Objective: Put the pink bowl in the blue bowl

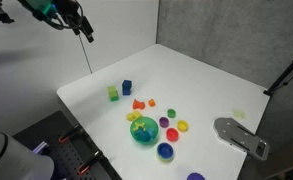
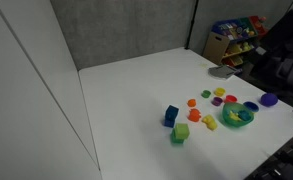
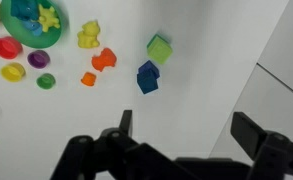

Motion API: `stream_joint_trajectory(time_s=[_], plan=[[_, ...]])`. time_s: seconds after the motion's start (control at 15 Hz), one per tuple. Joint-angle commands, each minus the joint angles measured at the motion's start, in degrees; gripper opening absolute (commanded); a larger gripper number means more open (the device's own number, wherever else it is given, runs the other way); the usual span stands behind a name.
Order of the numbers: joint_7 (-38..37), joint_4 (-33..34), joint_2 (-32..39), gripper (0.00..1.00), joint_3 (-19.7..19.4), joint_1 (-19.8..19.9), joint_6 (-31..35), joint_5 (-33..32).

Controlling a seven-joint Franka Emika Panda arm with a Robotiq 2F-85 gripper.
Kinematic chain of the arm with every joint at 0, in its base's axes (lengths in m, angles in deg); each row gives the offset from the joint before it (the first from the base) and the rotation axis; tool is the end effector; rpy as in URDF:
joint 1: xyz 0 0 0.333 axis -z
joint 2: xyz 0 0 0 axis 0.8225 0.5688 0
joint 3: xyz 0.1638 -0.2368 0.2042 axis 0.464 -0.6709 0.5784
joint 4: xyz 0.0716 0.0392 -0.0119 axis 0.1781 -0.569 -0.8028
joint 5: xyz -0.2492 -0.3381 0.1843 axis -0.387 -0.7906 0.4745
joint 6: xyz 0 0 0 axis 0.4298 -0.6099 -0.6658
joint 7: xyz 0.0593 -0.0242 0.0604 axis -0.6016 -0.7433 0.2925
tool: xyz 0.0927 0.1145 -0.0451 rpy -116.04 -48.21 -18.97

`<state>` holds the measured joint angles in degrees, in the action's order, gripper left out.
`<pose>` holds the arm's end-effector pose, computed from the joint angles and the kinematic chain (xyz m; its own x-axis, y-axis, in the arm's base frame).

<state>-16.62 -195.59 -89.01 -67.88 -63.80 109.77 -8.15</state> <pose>0.4192 0.1666 0.4653 0.9633 0.0563 0.2625 0.0785 -0.9941 -0.0748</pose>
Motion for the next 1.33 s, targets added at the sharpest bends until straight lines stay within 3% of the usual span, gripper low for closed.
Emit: stream_joint_trajectory(time_s=[0.0,0.2,0.67,1.27], plan=[[-0.19,0.14,0.05,1.0,-0.27,-0.3,-0.17,-0.24],[-0.19,0.14,0.05,1.0,-0.27,-0.3,-0.17,-0.24],[-0.75,4.21,8.5,1.0,-1.11,3.06,-0.2,-2.82],[-0.41,10.56,22.54,1.0,-6.58,9.52,1.7,-9.55]])
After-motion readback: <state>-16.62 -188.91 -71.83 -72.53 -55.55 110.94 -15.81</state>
